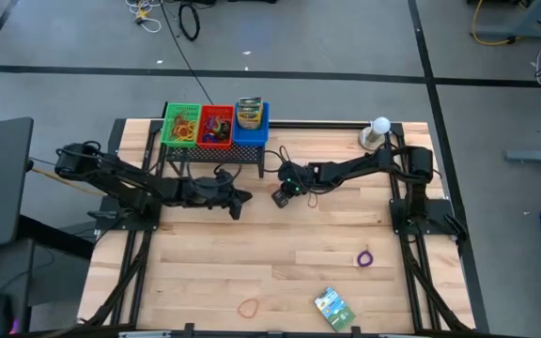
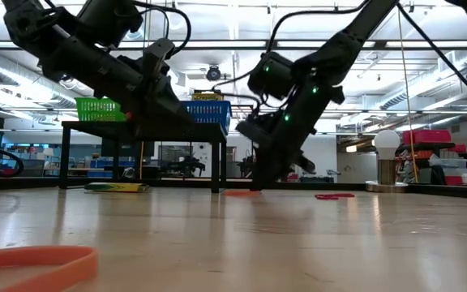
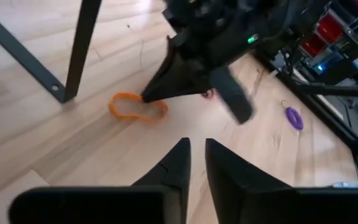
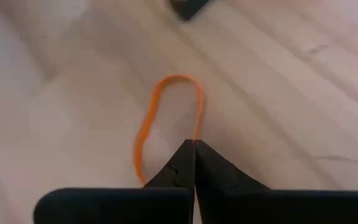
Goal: Pick & Place Office Desk Supplies
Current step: Put the orange rubber band into the green bin on the shelf
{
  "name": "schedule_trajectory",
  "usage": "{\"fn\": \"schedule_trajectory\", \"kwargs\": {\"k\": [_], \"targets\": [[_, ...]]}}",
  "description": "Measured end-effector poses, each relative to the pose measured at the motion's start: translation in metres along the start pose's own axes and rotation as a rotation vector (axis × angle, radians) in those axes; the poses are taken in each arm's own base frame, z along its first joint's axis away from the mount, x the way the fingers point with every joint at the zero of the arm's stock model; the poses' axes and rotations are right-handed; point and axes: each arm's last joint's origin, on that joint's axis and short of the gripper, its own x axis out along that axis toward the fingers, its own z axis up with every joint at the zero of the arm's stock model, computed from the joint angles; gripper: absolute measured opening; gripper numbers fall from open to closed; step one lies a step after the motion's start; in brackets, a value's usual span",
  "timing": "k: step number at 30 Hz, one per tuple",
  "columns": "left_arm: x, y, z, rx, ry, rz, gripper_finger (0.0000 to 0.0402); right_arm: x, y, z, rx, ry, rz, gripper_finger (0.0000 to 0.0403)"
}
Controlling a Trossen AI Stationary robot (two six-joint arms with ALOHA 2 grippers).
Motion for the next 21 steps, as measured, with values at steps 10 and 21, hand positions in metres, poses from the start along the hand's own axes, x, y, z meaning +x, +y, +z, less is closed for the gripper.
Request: {"fn": "schedule_trajectory", "kwargs": {"k": [10, 21], "targets": [[0.001, -0.004, 0.004, -0.039, -0.049, -0.045, 0.0122, -0.058, 0.031, 0.006, -0.127, -0.123, 0.097, 0.0002], [0.003, -0.024, 0.022, 0.012, -0.093, -0.151, 0.0199, -0.104, 0.062, -0.002, -0.301, -0.362, -0.021, 0.0001]]}}
